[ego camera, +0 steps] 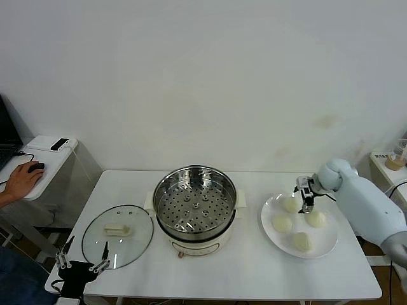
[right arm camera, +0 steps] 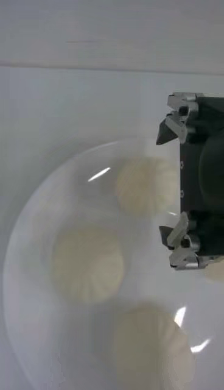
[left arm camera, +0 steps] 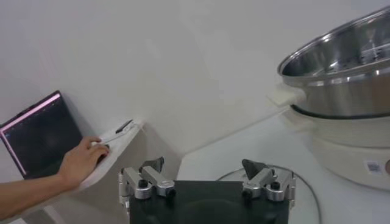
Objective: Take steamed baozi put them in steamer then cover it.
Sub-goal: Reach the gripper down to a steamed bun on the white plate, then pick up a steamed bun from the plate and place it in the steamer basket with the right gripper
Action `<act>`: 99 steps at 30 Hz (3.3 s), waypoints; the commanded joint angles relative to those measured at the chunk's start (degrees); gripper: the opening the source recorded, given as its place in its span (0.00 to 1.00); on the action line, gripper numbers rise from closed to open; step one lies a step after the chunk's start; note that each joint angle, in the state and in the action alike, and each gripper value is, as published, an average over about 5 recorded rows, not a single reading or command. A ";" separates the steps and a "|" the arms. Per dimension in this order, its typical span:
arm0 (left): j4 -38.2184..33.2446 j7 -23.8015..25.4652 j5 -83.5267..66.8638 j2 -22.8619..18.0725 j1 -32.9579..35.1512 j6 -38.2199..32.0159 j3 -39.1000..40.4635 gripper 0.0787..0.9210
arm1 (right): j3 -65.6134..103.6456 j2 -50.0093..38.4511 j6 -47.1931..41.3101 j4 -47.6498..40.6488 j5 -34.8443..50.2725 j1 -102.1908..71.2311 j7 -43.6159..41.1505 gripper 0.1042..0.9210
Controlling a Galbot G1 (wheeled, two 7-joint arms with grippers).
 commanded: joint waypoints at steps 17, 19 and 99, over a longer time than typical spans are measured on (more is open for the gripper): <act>0.13 -0.03 0.09 0.14 0.00 -0.17 -0.58 0.88 | -1.80 4.92 -0.32 -6.46 -2.02 1.23 1.92 0.75; 0.04 -0.07 0.08 0.13 0.02 -0.19 -0.60 0.88 | -2.00 4.31 -0.36 -5.57 -1.58 1.35 1.54 0.72; -0.88 0.43 -4.03 2.61 0.10 0.11 -4.57 0.88 | -48.86 28.53 30.72 3.50 4.77 31.75 14.15 0.62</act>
